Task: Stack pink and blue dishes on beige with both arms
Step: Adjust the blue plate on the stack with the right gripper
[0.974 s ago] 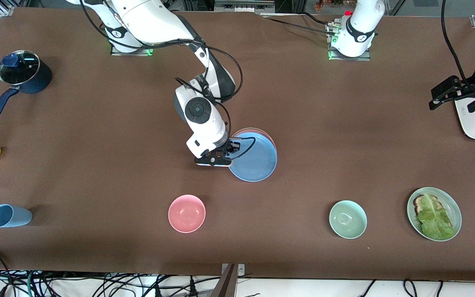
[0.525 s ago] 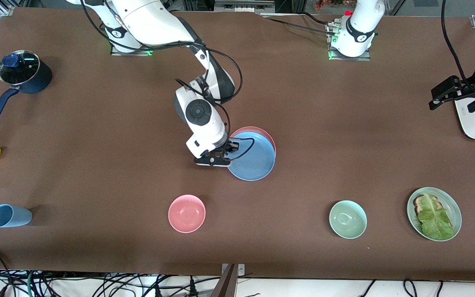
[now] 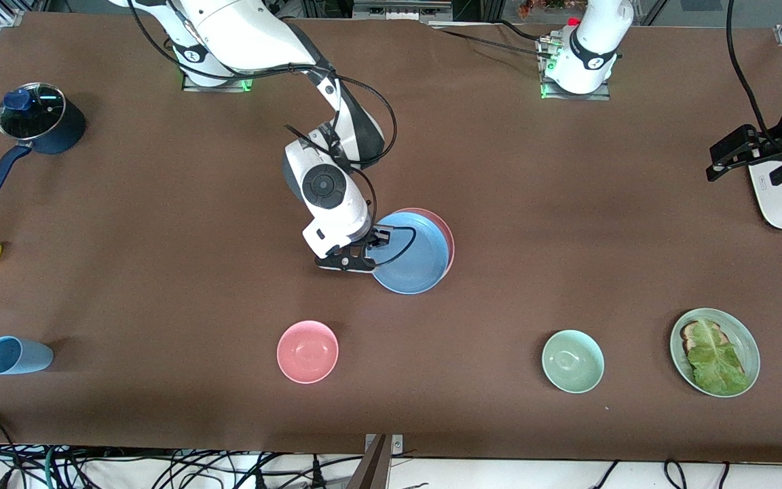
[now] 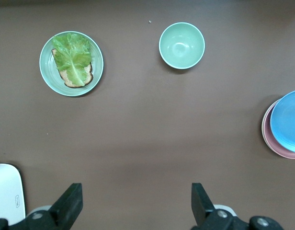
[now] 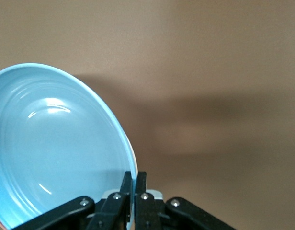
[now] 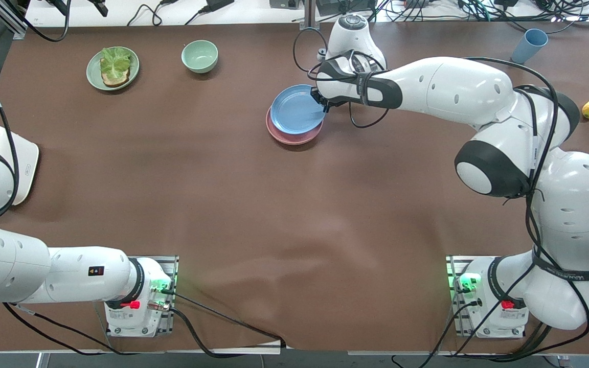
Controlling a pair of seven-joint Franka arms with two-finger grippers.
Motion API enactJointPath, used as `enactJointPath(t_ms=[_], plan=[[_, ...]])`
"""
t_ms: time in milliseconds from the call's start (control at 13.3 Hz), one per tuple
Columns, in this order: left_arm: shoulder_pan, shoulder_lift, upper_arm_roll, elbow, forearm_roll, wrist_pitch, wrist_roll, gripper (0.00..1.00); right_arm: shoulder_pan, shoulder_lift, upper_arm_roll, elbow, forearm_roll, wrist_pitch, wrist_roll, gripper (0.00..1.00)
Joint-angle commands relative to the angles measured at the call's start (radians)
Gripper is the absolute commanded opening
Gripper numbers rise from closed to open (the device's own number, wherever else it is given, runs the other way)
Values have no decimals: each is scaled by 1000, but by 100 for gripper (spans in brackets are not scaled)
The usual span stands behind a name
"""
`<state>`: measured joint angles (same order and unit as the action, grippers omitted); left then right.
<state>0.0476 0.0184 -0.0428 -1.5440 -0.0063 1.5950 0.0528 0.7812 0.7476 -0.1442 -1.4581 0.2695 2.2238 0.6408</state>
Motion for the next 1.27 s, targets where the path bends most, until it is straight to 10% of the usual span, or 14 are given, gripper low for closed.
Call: enactJointPath(t_ms=[0,300,824,1199], plan=[[0,14,0,35,8,-23,21,100,3,-16,9,-22,14,5,29,0],[2,14,0,35,8,-23,22,100,7,-10,8,-21,16,7,30,10],[2,14,0,35,8,-23,22,100,9,-4,9,-13,20,33,82,99],[2,14,0,35,8,-23,22,100,-46,-98,5,-22,8,-18,59,100]])
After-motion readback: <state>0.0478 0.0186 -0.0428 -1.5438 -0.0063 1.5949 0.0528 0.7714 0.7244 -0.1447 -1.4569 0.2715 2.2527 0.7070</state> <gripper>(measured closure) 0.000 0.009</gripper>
